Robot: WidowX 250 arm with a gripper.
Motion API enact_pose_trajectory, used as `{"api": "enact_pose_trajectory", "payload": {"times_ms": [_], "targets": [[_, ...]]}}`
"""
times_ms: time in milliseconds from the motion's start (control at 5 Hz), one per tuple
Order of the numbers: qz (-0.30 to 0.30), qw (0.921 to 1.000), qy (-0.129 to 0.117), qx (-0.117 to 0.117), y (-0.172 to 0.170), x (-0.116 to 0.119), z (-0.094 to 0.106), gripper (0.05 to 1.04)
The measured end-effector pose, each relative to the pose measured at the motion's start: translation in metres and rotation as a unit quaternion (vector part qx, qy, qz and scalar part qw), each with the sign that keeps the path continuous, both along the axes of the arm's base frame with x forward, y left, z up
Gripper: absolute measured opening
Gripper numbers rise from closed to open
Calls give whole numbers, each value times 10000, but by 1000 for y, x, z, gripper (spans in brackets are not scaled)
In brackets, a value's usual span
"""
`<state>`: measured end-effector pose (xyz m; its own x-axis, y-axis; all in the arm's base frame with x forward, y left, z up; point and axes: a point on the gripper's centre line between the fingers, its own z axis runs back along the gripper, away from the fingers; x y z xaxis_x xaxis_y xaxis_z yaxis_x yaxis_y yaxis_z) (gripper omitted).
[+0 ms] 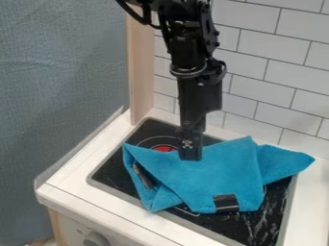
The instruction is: Fold the cloth from bottom left to top right
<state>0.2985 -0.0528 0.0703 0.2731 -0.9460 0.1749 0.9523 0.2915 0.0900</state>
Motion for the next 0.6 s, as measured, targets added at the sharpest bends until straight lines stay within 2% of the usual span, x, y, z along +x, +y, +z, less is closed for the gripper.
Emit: {"api": "enact_pose_trajectory", "payload": {"times_ms": [200,400,600], "targets": [[74,9998,171,8,1,-5,-8,999],[611,9974,382,-21,8,-16,-13,999],[1360,9901,354,-2,27,-23,-4,999]]}}
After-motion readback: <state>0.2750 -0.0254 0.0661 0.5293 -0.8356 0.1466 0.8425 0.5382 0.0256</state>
